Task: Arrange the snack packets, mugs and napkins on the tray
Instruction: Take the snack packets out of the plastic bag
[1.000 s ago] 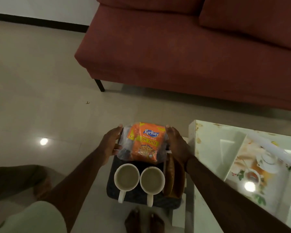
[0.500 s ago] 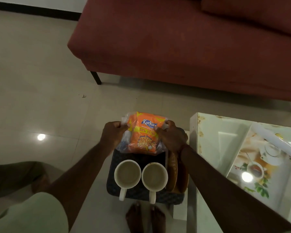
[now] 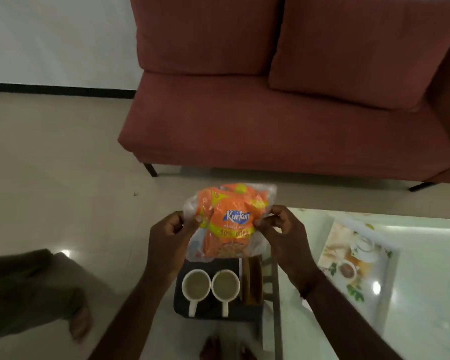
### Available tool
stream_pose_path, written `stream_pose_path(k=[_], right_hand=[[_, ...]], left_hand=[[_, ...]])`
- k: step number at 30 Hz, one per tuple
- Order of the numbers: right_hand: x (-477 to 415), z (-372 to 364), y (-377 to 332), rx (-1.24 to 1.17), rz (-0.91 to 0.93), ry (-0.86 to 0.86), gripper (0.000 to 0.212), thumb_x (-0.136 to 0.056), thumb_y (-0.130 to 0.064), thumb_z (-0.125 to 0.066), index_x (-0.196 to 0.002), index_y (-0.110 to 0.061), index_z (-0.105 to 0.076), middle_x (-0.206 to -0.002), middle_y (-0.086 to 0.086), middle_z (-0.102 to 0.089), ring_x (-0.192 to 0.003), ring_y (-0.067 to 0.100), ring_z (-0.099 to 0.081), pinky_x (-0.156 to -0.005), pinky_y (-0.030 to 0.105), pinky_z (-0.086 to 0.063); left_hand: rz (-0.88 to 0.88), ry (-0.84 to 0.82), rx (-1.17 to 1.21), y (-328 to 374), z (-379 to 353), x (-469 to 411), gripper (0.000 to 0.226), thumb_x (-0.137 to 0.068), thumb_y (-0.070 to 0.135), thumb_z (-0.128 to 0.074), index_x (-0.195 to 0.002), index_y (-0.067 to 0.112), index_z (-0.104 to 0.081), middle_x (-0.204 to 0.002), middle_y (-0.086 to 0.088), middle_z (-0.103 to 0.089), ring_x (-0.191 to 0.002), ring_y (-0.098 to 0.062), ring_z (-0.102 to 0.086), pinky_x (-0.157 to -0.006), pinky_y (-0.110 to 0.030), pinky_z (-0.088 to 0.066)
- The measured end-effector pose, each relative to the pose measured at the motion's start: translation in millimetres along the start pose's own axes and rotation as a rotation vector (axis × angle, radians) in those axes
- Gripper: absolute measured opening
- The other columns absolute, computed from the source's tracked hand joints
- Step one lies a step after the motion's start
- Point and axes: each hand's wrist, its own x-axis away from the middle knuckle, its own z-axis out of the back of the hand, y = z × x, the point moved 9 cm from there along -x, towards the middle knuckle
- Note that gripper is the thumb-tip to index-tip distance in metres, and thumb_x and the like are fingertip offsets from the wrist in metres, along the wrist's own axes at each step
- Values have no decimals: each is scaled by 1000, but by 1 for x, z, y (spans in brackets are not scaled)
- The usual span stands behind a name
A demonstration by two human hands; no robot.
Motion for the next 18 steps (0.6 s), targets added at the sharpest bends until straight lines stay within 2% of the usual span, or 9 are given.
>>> stream_pose_path(k=[4, 8, 9, 11, 13, 15, 18], right_hand=[[62, 58, -52, 51, 63, 35, 19, -83, -20, -77, -96, -27, -65, -86, -8, -74, -87, 2, -69, -72, 10, -50], [116, 126, -80, 97, 133, 46, 20, -83, -17, -77, -91, -30, -64, -87, -13, -72, -86, 5, -69, -84, 21, -53], [129, 145, -84, 89, 137, 48, 19, -83, -16, -77, -90, -29, -64, -87, -12, -73, -86, 6, -69, -83, 23, -56], [154, 184, -88, 52, 144, 51, 17, -83, -15, -77, -89, -25, -65, -89, -9, -73, -86, 7, -71, -76, 22, -57], [176, 220, -89, 15, 167, 58, 17, -83, -13, -76, -90, -24, -66, -89, -9, -74, -86, 7, -71, -71, 18, -56], [199, 257, -87, -24, 178, 44, 18, -84, -12, -76, -89, -27, -66, -92, -10, -75, -87, 6, -72, -70, 16, -55], [226, 308, -81, -54, 193, 13, 20, -84, -10, -75, -87, -28, -67, -90, -6, -75, -84, 8, -72, -69, 16, -55]], left_hand=[[33, -66, 62, 60, -4, 60, 29, -79, 45, -65, -68, 18, -66, -55, 2, -61, -47, -1, -47, -45, -10, -36], [120, -146, 111, 100, -29, 119, 30, -77, 39, -70, -83, 9, -72, -74, -18, -69, -65, -14, -58, -59, -35, -50], [131, -165, 121, 110, -39, 135, 24, -79, 34, -72, -85, 11, -74, -76, -18, -71, -68, -16, -61, -62, -37, -52], [129, -172, 144, 137, -60, 168, 2, -79, 26, -73, -81, 25, -74, -72, -2, -74, -66, -5, -65, -59, -24, -54], [103, -155, 189, 163, -80, 199, 10, -79, 20, -72, -82, 29, -72, -72, 10, -75, -65, 1, -67, -57, -13, -51], [95, -156, 245, 188, -105, 234, 12, -77, 24, -70, -89, 26, -72, -82, 7, -76, -75, -4, -71, -63, -15, -54], [113, -211, 315, 212, -145, 279, 30, -74, 37, -71, -100, 22, -71, -94, 1, -77, -90, -13, -72, -72, -23, -58]])
